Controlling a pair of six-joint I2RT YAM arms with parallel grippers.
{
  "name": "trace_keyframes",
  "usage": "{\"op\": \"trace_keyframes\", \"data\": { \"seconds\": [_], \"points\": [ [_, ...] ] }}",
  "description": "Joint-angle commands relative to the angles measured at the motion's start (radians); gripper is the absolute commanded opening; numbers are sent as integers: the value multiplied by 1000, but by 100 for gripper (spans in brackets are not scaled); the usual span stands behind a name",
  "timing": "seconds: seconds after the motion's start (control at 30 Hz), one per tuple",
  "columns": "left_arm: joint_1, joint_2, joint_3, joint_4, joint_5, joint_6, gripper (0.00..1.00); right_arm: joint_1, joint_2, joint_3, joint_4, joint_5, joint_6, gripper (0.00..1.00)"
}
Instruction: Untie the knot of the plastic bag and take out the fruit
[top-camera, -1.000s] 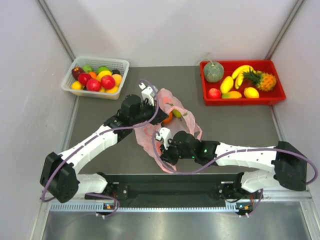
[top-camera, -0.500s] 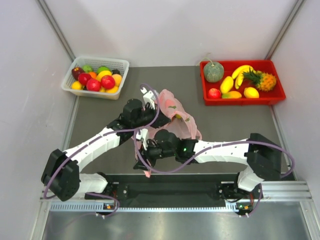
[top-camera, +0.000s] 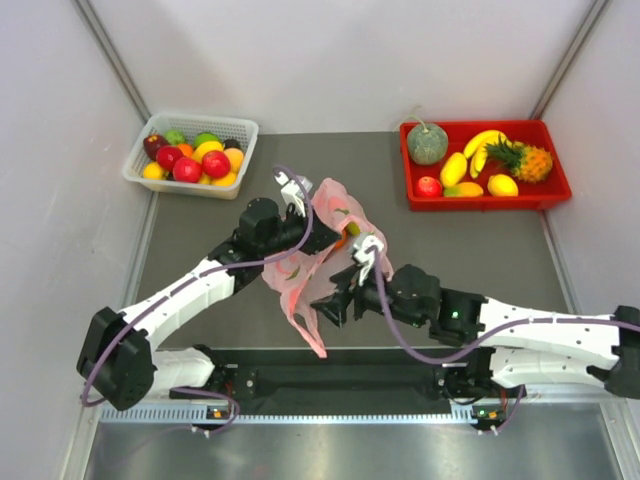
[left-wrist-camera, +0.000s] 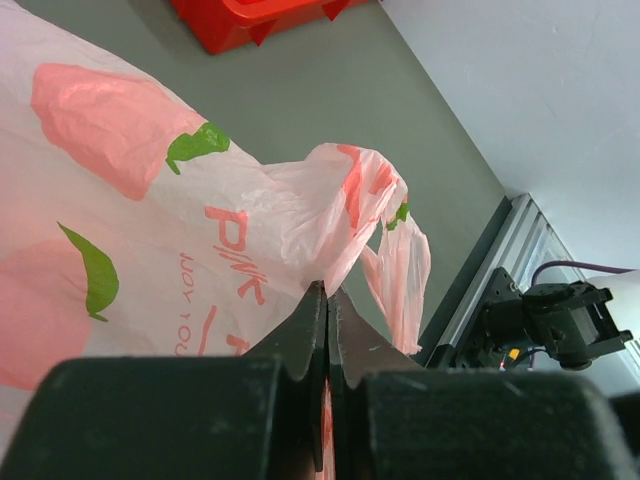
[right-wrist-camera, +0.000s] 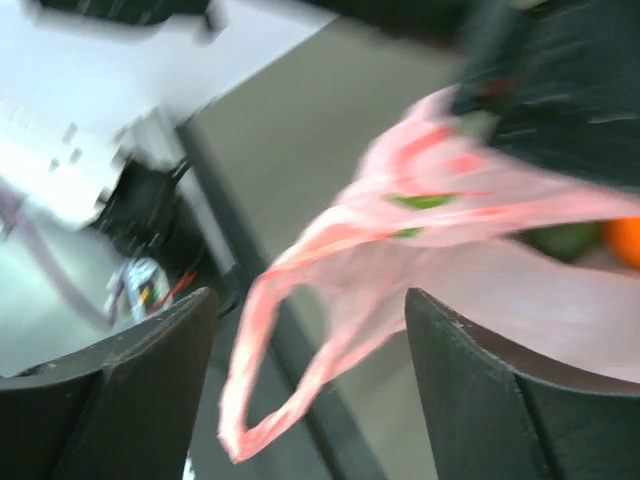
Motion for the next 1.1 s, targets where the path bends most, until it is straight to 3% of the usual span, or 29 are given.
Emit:
{"op": "trace_keyframes", "data": {
  "seconds": [0.0, 0.07, 0.13, 0.2, 0.23, 0.3, 0.43, 0.67, 0.87, 1.07],
  "points": [
    [-8, -23, 21, 46, -2, -17, 0, 9, -64, -12, -89, 319, 45, 74],
    [-13, -19, 31, 48, -2, -23, 0, 9, -38, 14, -112, 367, 53, 60],
    [-18, -11, 42, 40, -3, -23, 0, 9, 11, 46, -112, 344, 39, 40],
    [-24, -2, 65, 31, -8, -20, 0, 9, 47, 68, -96, 312, 33, 27],
    [-28, 1, 76, 23, -8, -17, 0, 10, 82, 75, -86, 316, 31, 14],
    [-31, 6, 102, 3, -12, -12, 0, 9, 120, 101, -85, 368, 46, 1],
    [-33, -5, 143, -43, -41, 14, 0, 9, 237, 151, -112, 422, 63, 0],
    [-33, -23, 171, -64, -49, 9, 0, -28, 361, 131, -66, 653, 219, 0],
    [-35, -64, 176, -83, -51, 5, 0, -117, 482, 114, 26, 620, 342, 0],
    [-35, -101, 177, -102, -58, -1, 0, -214, 548, 66, 230, 566, 361, 2]
  ]
}}
